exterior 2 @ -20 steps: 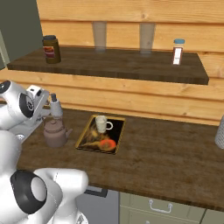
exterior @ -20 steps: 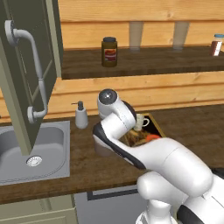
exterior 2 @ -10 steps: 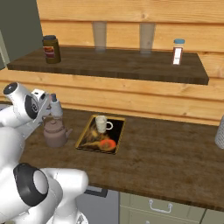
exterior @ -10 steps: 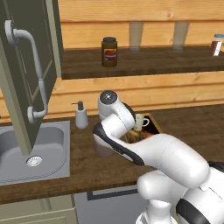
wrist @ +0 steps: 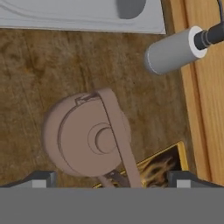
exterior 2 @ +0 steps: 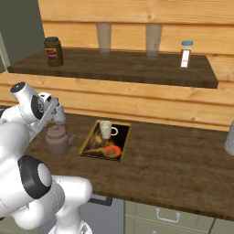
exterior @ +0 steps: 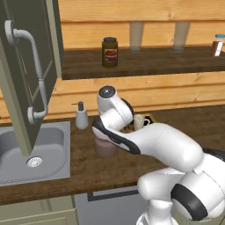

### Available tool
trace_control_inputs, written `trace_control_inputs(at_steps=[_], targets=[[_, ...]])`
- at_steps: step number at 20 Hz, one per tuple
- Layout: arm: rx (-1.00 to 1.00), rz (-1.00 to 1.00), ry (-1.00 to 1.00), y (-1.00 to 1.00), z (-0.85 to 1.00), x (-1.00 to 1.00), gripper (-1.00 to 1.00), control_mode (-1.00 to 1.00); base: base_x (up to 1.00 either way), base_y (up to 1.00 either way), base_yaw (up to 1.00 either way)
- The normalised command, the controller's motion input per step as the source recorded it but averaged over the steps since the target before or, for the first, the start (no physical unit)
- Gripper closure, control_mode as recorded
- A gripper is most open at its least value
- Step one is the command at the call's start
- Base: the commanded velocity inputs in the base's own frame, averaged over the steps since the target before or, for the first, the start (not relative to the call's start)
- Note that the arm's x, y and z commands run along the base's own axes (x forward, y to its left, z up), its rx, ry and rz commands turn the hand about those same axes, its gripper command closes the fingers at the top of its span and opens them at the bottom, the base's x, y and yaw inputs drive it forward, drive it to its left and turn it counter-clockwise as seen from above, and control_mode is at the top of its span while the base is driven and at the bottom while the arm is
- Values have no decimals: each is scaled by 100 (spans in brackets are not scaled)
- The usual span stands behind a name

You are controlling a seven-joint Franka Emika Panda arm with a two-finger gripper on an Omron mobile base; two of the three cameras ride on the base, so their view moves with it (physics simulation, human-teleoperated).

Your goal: Pick the kettle from the counter and place it on the tray. Then pick the mug from the cabinet and place it on the tray. Then close the cabinet doors.

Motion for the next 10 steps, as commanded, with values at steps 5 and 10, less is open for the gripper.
trace_control_inputs(at_steps=[5, 10], targets=[[0, 0, 6, 0, -2, 18, -100, -100, 0, 0, 0], [0, 0, 5, 0, -11, 17, -100, -100, 0, 0, 0]])
